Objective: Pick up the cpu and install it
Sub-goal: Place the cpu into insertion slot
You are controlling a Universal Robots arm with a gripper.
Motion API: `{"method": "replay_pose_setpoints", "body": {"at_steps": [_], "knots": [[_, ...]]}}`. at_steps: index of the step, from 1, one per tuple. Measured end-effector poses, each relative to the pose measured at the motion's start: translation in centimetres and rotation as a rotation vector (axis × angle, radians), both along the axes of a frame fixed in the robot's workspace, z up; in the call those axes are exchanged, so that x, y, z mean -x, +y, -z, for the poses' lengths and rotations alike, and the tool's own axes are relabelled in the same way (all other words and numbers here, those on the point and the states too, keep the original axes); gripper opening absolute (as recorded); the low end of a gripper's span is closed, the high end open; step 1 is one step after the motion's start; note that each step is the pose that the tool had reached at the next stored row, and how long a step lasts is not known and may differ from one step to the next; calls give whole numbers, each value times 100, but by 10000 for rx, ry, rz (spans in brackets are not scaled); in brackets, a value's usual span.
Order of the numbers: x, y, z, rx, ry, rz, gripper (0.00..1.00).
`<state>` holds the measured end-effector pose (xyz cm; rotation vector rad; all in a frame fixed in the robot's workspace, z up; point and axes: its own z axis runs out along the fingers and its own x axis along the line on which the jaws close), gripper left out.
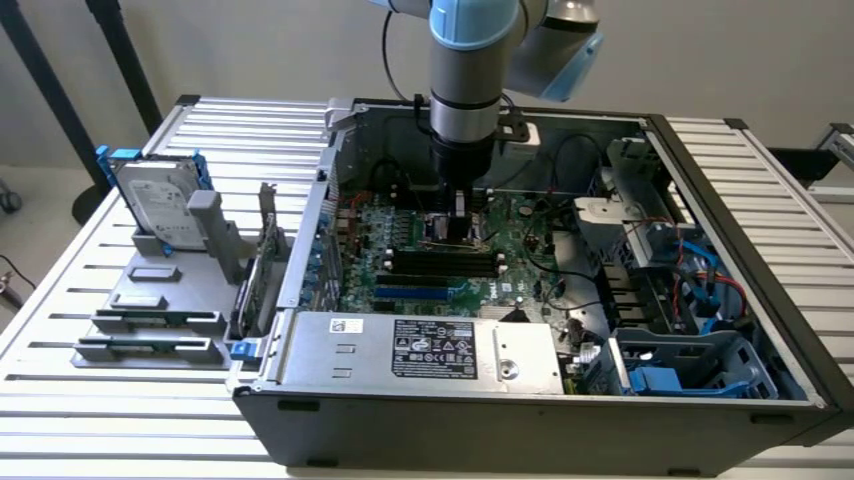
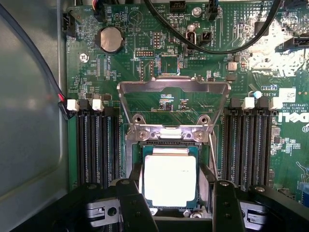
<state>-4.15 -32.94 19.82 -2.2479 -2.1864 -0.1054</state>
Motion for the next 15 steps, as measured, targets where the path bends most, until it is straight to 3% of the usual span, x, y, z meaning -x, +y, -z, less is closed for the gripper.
{"method": "replay_pose_setpoints", "body": {"at_steps": [8, 10, 11, 15], "knots": [[-1, 7, 4, 21, -1, 3, 55], [-1, 9, 4, 26, -1, 3, 56], [-1, 10, 4, 28, -1, 3, 63], [-1, 12, 4, 31, -1, 4, 63]]}}
